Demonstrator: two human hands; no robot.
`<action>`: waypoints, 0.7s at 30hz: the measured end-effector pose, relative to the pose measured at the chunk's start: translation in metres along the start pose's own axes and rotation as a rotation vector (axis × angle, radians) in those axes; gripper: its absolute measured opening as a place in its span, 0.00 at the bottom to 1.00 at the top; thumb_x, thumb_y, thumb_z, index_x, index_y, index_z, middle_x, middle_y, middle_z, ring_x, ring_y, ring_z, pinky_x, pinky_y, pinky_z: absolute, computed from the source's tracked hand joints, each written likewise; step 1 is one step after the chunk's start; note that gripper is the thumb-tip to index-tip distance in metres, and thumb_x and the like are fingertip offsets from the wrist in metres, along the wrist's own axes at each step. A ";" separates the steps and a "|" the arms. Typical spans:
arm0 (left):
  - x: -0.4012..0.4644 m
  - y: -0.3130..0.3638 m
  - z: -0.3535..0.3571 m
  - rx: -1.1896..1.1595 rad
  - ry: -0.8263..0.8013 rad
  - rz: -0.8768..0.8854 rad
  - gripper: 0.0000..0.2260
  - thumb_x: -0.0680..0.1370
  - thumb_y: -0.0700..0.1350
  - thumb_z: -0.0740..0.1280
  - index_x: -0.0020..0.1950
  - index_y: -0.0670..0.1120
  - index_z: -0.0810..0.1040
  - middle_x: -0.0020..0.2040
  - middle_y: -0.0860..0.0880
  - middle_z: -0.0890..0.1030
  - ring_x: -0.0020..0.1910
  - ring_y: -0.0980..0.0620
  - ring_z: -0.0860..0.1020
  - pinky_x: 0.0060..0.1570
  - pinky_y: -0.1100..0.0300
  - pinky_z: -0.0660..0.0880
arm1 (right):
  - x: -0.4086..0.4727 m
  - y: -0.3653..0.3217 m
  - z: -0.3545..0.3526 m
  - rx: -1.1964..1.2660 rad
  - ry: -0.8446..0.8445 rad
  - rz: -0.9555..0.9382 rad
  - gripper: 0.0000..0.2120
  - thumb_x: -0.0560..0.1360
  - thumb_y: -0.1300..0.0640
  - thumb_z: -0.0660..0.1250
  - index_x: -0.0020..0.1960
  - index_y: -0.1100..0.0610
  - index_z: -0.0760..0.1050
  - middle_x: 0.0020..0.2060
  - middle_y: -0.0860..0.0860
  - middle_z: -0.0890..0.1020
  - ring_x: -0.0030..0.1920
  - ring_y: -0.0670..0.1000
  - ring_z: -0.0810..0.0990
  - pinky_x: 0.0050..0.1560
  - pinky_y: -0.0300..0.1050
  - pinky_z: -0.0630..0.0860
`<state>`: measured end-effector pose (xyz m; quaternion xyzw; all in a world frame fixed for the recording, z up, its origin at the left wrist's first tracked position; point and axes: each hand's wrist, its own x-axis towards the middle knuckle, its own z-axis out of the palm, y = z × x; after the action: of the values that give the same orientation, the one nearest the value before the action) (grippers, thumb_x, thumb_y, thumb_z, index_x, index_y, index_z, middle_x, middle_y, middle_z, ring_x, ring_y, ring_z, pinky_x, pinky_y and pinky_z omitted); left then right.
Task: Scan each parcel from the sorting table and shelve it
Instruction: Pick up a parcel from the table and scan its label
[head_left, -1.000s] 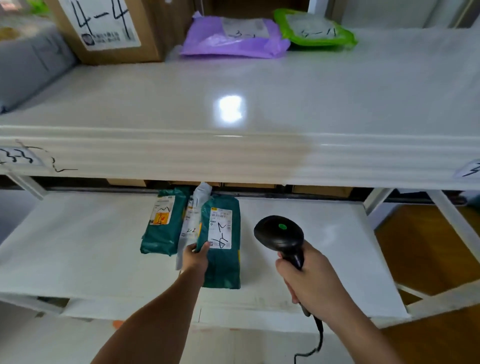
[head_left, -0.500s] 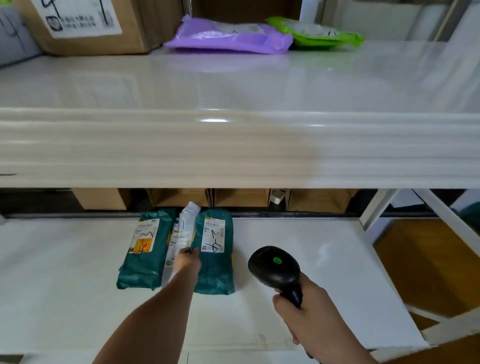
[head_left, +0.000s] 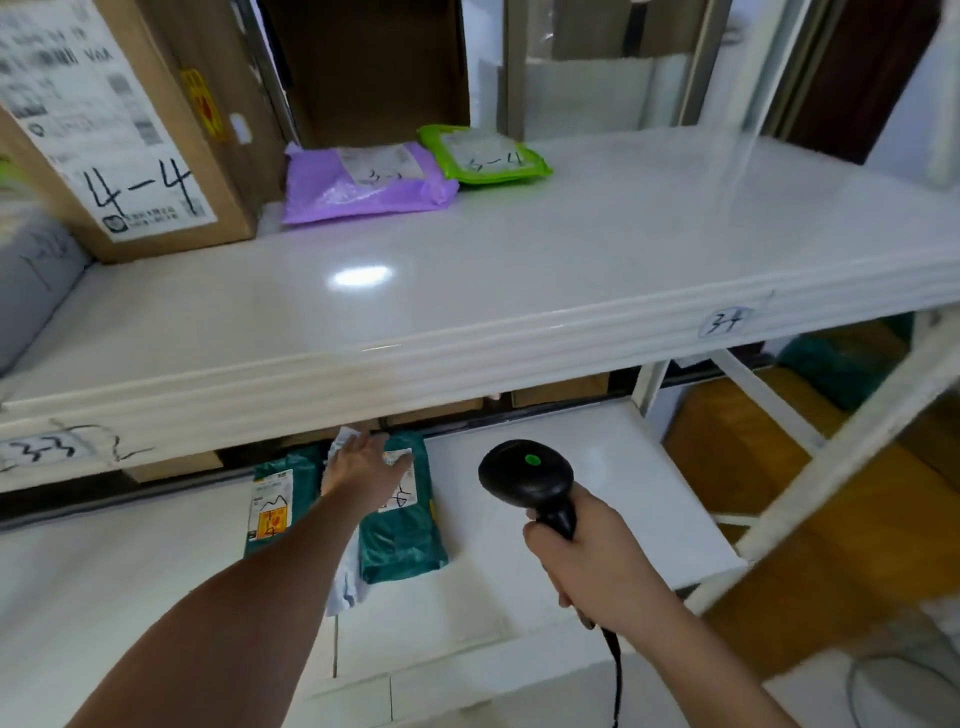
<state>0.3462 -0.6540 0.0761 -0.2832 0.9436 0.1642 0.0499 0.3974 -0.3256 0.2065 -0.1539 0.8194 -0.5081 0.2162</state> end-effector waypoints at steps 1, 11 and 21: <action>-0.007 0.010 -0.011 0.013 0.003 0.038 0.34 0.79 0.70 0.58 0.80 0.53 0.65 0.79 0.45 0.68 0.75 0.41 0.70 0.72 0.46 0.70 | -0.009 -0.005 -0.002 0.008 0.028 0.003 0.02 0.77 0.60 0.64 0.50 0.57 0.73 0.32 0.55 0.74 0.29 0.50 0.72 0.23 0.39 0.71; -0.083 0.105 -0.030 0.130 -0.107 0.394 0.43 0.74 0.78 0.50 0.79 0.53 0.67 0.76 0.47 0.72 0.72 0.43 0.72 0.71 0.47 0.70 | -0.143 -0.022 -0.019 0.076 0.333 0.046 0.01 0.77 0.57 0.65 0.49 0.52 0.74 0.33 0.52 0.76 0.34 0.50 0.75 0.31 0.39 0.75; -0.227 0.285 0.004 0.150 -0.307 0.715 0.37 0.80 0.72 0.56 0.84 0.54 0.58 0.82 0.48 0.63 0.79 0.44 0.65 0.78 0.45 0.62 | -0.292 0.024 -0.106 0.104 0.683 0.147 0.03 0.76 0.56 0.67 0.46 0.48 0.76 0.31 0.48 0.79 0.34 0.48 0.78 0.38 0.47 0.77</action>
<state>0.3790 -0.3111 0.1946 0.0957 0.9736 0.1421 0.1507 0.5939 -0.0959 0.2839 0.0955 0.8263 -0.5544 -0.0268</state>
